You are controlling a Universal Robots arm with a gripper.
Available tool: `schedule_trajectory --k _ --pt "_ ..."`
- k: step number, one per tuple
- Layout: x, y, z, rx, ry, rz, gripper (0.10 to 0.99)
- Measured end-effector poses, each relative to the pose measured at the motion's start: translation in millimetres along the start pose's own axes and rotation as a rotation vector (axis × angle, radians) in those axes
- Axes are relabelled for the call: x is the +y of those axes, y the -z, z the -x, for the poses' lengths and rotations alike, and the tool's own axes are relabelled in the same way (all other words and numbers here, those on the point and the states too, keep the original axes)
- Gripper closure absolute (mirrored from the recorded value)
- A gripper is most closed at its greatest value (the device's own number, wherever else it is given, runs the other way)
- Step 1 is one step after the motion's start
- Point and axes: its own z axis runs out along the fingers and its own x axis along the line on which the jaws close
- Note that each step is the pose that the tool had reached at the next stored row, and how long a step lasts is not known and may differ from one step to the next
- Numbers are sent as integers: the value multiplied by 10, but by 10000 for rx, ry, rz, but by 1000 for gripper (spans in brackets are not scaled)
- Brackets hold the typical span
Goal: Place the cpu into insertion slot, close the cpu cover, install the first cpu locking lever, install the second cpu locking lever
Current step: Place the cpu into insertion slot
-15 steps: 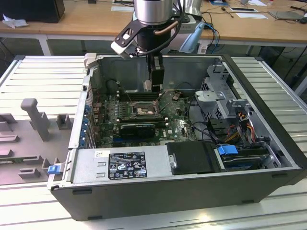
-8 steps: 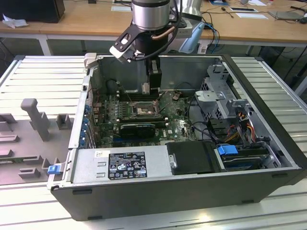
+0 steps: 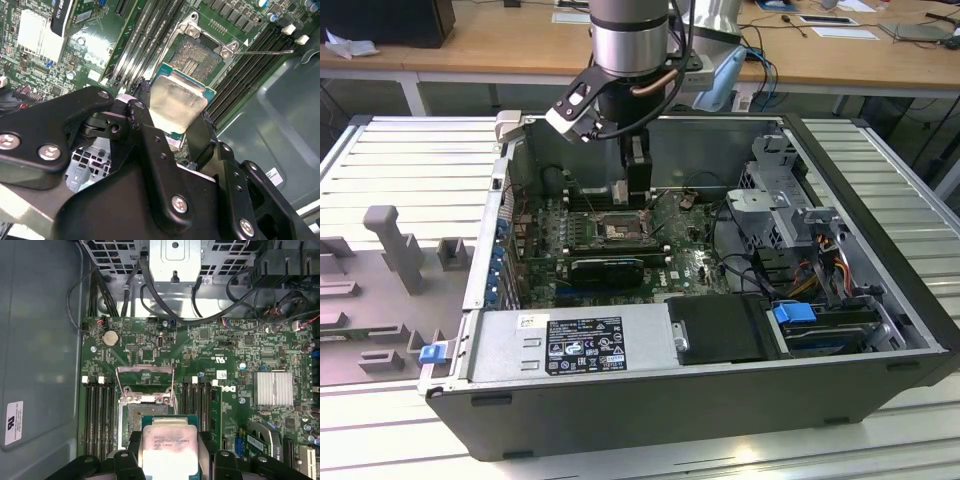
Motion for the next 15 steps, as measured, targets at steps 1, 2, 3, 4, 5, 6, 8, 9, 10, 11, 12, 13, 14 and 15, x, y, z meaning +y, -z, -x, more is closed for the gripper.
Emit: schedule_trajectory --k 1,2,3,4,5,6,8,9,10,11,12,13,14,15 --pt "-1 -9 0 6 0 3 557" --pt "-4 -21 1 11 2 7 557" --pt "-5 -31 1 20 1 8 557" --pt "-7 -37 1 19 0 6 557" --pt "-7 -41 1 19 -1 6 557" --pt "-8 -49 1 20 0 7 557" --pt "-9 -59 1 21 -1 7 557" --pt "-9 -62 2 22 -1 7 557" --pt "-17 -62 1 22 -3 7 557" --pt "-20 -64 2 23 -2 7 557" --pt "-20 -67 1 24 0 7 557" --pt "-21 -72 1 25 0 8 557" --pt "-22 -76 2 25 -1 8 557" --pt "-22 -78 2 24 -1 7 557"
